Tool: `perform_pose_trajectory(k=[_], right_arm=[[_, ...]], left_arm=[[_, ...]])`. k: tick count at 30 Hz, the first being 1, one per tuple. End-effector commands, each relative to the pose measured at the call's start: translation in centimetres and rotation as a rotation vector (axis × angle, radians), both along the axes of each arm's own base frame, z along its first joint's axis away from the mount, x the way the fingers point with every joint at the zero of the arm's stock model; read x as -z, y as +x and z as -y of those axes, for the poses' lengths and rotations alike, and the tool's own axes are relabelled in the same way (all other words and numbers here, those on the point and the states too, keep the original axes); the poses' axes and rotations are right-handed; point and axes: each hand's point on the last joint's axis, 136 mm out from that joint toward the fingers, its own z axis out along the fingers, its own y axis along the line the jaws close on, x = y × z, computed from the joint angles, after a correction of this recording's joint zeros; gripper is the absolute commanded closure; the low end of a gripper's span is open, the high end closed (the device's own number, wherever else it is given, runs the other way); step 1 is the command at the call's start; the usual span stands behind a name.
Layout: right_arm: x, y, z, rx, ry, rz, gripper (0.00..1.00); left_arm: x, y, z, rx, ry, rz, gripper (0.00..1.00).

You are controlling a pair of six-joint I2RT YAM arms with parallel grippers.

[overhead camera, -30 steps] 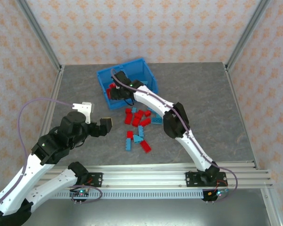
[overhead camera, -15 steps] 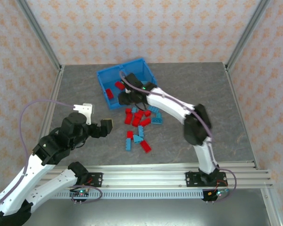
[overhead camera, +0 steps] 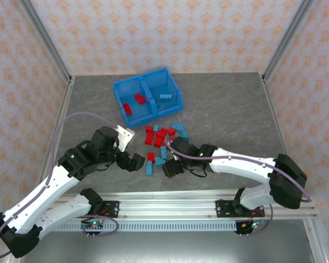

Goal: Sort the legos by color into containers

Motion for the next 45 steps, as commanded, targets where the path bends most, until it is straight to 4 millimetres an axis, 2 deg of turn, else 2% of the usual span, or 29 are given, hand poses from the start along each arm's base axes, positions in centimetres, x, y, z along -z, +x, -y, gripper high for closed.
perform_pose_trajectory(k=[1,3,7,10,14,18,20,22,25,29,32,34,37,39,43,45], right_arm=[[0.9,0.6,-1.4,0.001,0.029,0.013,0.24],[2.6,0.5,-1.9,-0.019,0.007,-0.01,0.24],[4.0,1.0,-2.8,-0.025,-0.008,-0.002,0.27],[5.0,1.3,-2.9,-0.026,-0.042,-0.004,0.35],[6.3,1.7,-2.0,-0.011,-0.135,0.026,0.5],[6.7,2.0,-0.7,0.001,-0.211,0.071,0.58],[5.7,2.3,-0.7,0.019,-0.193,0.09,0.62],[3.3,2.7,-1.3,0.048,-0.126,0.122,0.64],[-2.5,4.0,-2.9,0.097,0.04,0.194,0.64],[-9.9,6.7,-5.0,0.151,0.272,0.266,0.65],[-13.7,9.3,-6.9,0.162,0.388,0.301,0.65],[-15.3,11.3,-8.2,0.174,0.432,0.327,0.65],[-16.5,14.8,-10.6,0.189,0.448,0.36,0.65],[-16.1,17.1,-12.1,0.188,0.416,0.4,0.65],[-13.1,22.9,-14.8,0.249,0.394,0.377,0.66],[-11.5,25.0,-16.1,0.24,0.353,0.392,0.66]], left_arm=[[0.5,-0.4,1.0,0.093,-0.007,0.01,0.0],[0.7,-0.4,1.0,0.095,-0.002,0.006,0.0],[1.0,-0.5,1.0,0.093,-0.008,0.003,0.0],[1.1,-0.3,0.7,0.075,0.003,0.01,0.0],[1.2,0.0,0.4,0.057,0.015,0.014,0.0],[1.2,0.2,0.1,0.04,0.024,0.022,0.0],[1.2,0.1,0.1,0.038,0.024,0.023,0.0],[0.9,0.1,0.0,0.039,0.022,0.036,0.0],[0.2,0.2,-0.4,0.028,0.018,0.072,0.0],[-1.2,0.7,-1.4,-0.032,0.007,0.154,0.0],[-2.2,1.4,-3.0,-0.121,0.025,0.218,0.0],[-2.9,2.0,-4.8,-0.219,0.045,0.265,0.0],[-3.8,2.4,-7.4,-0.355,0.069,0.329,0.0],[-4.0,2.3,-8.2,-0.391,0.076,0.348,0.0],[-4.1,2.2,-9.0,-0.42,0.092,0.364,0.0],[-4.2,2.2,-9.1,-0.421,0.099,0.369,0.0]])
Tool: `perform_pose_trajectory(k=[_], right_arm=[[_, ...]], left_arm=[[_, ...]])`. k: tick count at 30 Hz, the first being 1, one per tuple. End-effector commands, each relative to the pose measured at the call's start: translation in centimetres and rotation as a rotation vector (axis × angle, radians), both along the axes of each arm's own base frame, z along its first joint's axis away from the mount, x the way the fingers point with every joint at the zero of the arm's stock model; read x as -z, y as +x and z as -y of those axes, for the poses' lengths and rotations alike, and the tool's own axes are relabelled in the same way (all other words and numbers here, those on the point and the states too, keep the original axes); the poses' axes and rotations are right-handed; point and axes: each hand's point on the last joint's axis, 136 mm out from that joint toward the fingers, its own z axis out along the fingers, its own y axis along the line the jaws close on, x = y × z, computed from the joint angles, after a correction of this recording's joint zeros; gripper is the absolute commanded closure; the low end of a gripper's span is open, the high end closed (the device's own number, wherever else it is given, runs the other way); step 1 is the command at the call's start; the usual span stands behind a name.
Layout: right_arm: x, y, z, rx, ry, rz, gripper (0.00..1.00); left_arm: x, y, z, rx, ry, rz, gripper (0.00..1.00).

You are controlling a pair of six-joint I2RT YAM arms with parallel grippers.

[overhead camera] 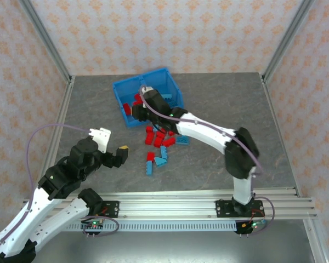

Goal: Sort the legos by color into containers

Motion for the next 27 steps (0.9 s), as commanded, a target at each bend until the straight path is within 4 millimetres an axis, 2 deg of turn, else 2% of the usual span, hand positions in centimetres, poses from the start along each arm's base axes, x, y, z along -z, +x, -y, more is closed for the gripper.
perform_pose_trajectory(k=[1,5,8,10,12,17,21,24,27], right_arm=[[2.5,3.6,-1.2,0.019,-0.075,0.013,0.66],[6.4,5.6,-3.8,-0.011,-0.147,-0.033,0.66],[8.0,6.9,-4.8,-0.009,-0.164,-0.054,0.64],[8.1,7.5,-5.0,0.003,-0.178,-0.061,0.63],[7.6,7.7,-5.2,0.001,-0.177,-0.053,0.61],[6.4,7.6,-5.0,-0.005,-0.167,-0.053,0.47],[5.1,6.9,-4.2,-0.01,-0.171,-0.049,0.46],[2.2,5.7,-3.2,-0.023,-0.152,-0.032,0.47],[0.0,3.7,-0.7,-0.01,-0.144,-0.023,0.47]], left_arm=[[0.1,0.5,-1.5,-0.082,0.032,0.018,0.0],[0.2,0.6,-1.7,-0.09,0.044,0.015,0.0],[0.1,0.6,-1.6,-0.088,0.04,0.02,0.0],[0.1,0.6,-1.6,-0.088,0.041,0.02,0.0],[0.1,0.5,-1.7,-0.089,0.041,0.018,0.0],[0.0,0.5,-1.9,-0.098,0.041,0.027,0.0],[0.1,0.6,-1.9,-0.099,0.043,0.023,0.0],[0.2,0.7,-2.0,-0.109,0.044,0.021,0.0],[0.4,0.9,-2.0,-0.136,0.026,0.006,0.05]])
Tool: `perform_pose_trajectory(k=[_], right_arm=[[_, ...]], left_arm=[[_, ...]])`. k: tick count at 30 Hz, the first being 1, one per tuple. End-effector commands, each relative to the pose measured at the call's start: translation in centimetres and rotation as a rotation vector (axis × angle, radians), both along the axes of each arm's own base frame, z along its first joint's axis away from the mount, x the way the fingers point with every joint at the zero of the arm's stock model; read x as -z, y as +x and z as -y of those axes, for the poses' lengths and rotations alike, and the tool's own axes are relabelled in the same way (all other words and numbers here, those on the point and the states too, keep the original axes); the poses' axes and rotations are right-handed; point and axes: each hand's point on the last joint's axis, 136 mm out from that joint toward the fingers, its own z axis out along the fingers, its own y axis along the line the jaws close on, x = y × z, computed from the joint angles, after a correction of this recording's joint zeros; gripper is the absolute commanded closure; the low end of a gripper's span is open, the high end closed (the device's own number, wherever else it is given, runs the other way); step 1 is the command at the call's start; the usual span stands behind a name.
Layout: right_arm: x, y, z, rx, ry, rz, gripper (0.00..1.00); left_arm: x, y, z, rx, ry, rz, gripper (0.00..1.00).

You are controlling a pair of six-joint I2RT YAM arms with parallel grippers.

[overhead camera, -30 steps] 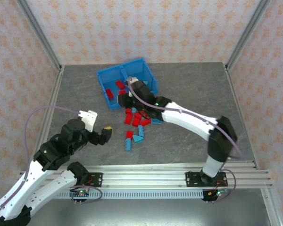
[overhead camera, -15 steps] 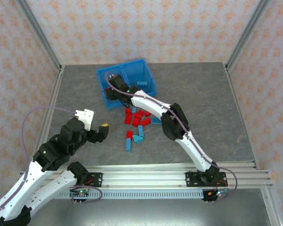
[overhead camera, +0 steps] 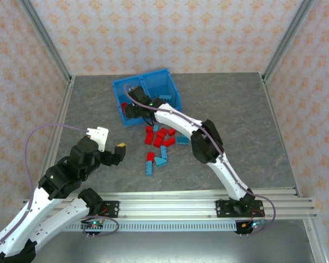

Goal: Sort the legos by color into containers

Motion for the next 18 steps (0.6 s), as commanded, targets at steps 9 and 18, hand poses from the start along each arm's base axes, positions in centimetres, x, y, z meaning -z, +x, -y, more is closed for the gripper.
perform_pose_trajectory(k=[9,18], right_arm=[[-10.1,-10.9,16.7,0.193,0.017,0.099,0.4],[-8.6,-16.7,26.3,0.379,-0.065,0.058,0.09]], left_arm=[[6.6,0.0,6.0,-0.175,-0.323,-0.474,0.12],[14.6,-1.4,11.7,-0.196,-0.159,-0.645,0.18]])
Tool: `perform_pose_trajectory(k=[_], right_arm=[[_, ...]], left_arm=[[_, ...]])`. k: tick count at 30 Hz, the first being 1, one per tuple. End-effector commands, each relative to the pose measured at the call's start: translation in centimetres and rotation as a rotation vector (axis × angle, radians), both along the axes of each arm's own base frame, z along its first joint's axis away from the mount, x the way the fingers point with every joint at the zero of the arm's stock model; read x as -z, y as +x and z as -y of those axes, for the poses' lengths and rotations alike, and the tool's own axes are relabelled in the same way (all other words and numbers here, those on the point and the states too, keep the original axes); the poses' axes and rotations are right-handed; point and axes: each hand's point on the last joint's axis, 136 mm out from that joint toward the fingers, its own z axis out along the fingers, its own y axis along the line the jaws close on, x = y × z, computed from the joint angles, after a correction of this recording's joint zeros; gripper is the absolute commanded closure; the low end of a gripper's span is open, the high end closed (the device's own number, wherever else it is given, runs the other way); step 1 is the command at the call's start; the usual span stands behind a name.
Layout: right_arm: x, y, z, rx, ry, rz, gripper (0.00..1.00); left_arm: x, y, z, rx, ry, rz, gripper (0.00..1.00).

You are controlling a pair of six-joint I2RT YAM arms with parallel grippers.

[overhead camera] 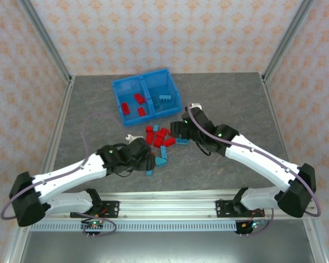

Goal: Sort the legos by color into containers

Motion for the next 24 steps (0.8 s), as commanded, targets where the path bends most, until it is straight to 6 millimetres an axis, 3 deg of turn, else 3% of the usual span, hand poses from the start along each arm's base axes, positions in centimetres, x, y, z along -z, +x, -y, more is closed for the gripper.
perform_pose_trajectory(k=[1,4,8,10,15,20,22,24], right_arm=[[1.0,-1.1,3.2,0.101,-0.052,-0.017,0.08],[0.7,-1.5,4.0,0.109,-0.046,-0.006,0.06],[1.0,-1.9,4.1,0.099,-0.061,-0.026,0.06],[1.2,-2.2,4.2,0.096,-0.066,-0.042,0.06],[1.7,-3.4,3.9,0.061,-0.052,-0.102,0.05],[2.3,-6.5,1.6,-0.092,0.033,-0.254,0.05],[2.5,-8.1,0.7,-0.15,0.069,-0.339,0.05],[2.5,-8.6,1.1,-0.135,0.066,-0.371,0.05]], left_arm=[[2.2,0.3,1.1,-0.072,-0.012,-0.043,0.2],[4.0,0.7,2.4,-0.055,0.007,-0.083,0.29],[6.4,0.7,4.0,-0.02,0.02,-0.134,0.29],[7.5,0.7,3.5,-0.04,0.072,-0.142,0.32],[9.3,0.8,2.3,-0.081,0.144,-0.147,0.51],[10.1,0.7,2.8,-0.068,0.143,-0.16,0.8],[9.7,0.9,3.0,-0.065,0.136,-0.151,0.81],[8.6,1.2,3.1,-0.064,0.128,-0.132,0.85]])
